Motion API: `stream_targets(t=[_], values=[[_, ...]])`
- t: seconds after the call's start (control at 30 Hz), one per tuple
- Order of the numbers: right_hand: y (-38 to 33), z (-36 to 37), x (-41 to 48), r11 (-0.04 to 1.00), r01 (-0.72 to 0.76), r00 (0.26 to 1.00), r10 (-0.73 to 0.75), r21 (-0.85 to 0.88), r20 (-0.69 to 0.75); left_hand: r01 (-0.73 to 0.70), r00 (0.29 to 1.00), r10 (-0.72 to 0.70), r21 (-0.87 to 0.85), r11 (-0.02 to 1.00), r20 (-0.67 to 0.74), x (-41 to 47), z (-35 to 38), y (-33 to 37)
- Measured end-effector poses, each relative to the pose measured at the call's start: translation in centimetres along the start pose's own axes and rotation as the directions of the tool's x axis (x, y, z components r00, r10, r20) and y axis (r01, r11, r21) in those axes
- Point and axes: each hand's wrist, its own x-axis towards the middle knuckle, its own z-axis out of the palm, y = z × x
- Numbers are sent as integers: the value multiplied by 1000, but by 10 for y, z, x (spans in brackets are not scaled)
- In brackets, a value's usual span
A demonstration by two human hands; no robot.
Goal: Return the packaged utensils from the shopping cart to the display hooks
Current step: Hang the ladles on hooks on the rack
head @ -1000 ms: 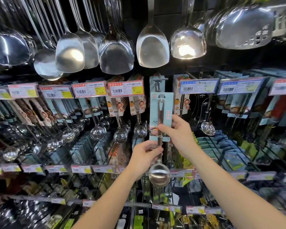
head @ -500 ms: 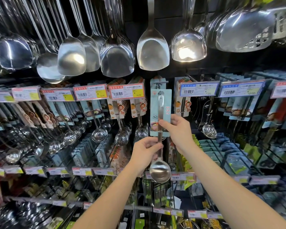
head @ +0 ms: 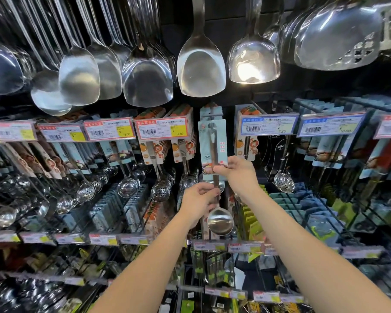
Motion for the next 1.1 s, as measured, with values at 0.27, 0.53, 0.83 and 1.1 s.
stream_targets(t=[0.27,0.53,0.83,1.1], values=[[3,7,48,983,-32,999,23,-179,-48,93,992,-81,134,987,-95,41,3,15],[27,16,66,992,-113,991,116,-53,72,118,988,-69,397,910,-135,50,-2,11],[47,3,13,943,-189,982,179,-273,-62,-87,995,103,653,752,13,7,-16,-6],[22,-51,-80,662,-178,982,72,-729,-174,-377,925,181,870,317,335,-46,4,8]])
